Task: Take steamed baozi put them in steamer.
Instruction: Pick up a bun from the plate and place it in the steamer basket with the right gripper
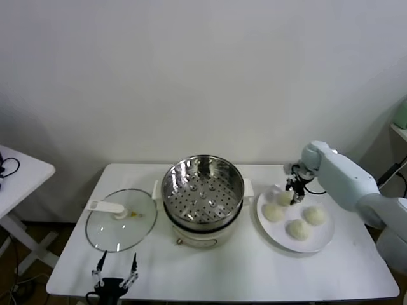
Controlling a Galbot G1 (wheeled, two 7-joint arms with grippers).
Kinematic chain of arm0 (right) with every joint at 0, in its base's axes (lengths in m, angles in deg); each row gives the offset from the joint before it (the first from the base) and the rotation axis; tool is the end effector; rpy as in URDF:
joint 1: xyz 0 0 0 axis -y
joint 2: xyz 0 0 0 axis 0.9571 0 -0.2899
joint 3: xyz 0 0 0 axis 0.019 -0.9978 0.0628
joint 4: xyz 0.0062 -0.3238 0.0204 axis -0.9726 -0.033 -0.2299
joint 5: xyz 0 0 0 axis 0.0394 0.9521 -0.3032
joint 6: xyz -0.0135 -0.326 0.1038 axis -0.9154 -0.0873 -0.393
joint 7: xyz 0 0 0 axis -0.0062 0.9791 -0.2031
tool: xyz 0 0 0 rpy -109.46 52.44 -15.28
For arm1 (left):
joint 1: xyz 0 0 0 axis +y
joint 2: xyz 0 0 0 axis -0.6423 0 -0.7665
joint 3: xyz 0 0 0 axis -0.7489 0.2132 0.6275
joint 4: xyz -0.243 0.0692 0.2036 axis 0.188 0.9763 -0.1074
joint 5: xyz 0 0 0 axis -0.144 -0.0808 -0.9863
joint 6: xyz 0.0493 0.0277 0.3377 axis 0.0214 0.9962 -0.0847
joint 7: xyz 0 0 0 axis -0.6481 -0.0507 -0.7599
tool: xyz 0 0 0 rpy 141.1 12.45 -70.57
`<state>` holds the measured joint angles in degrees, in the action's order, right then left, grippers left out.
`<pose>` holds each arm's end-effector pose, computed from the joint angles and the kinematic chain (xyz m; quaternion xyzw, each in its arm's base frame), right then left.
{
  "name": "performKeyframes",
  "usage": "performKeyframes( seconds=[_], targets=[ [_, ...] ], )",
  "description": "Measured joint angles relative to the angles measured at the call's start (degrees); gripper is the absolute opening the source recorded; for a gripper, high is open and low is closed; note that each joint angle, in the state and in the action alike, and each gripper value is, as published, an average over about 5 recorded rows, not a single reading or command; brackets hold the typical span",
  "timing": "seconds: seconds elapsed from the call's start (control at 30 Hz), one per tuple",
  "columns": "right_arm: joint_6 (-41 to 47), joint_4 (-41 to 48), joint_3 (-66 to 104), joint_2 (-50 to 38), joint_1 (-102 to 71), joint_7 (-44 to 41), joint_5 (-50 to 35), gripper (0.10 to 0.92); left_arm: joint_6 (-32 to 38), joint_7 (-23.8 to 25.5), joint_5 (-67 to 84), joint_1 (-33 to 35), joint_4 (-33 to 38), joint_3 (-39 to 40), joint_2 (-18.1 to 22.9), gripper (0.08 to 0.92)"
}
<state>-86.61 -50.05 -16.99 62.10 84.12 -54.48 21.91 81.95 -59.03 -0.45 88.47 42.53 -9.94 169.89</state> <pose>0.5848 -0.1513 -0.1956 0.4966 -0.5151 0.5519 0.4283 0.0937 0.0606 -0.4111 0.0217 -0.9908 -0.1249 0.0481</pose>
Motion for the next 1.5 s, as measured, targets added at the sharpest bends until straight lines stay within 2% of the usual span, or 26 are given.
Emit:
performKeyframes(
  seconds=[0.27, 0.57, 0.73, 0.87, 1.17, 1.5],
  targets=[
    [-2.63, -7.95, -10.26, -3.24, 12.15, -0.96, -9.00, 0.610, 0.42, -0.18, -0.44, 0.37, 0.01, -0.44, 0.00, 0.823],
    [-6.56, -22.49, -20.77, -4.05, 27.00, -0.84, -17.34, 0.609, 0.54, -0.25, -1.28, 0.78, 0.50, -0.24, 0.00, 0.823],
    [-10.18, -31.46, -25.40, -2.53, 32.60, 0.74, -18.77, 0.610, 0.54, -0.33, -1.47, 1.09, 0.92, -0.27, 0.00, 0.823],
    [-14.55, -35.38, -28.03, 0.03, 34.87, 2.83, -16.76, 0.611, 0.64, -0.54, -1.65, 1.31, 1.28, -0.27, 0.00, 0.823],
    [-25.42, -32.66, -30.14, 8.16, 33.20, 8.47, -6.98, 0.611, 1.21, -1.23, -2.42, 2.06, 2.23, 0.05, 0.00, 0.823],
    [-31.51, -26.91, -30.09, 15.10, 26.98, 12.08, 0.45, 0.611, 1.81, -1.53, -2.75, 2.19, 1.90, -0.29, 0.00, 0.823]
  ],
)
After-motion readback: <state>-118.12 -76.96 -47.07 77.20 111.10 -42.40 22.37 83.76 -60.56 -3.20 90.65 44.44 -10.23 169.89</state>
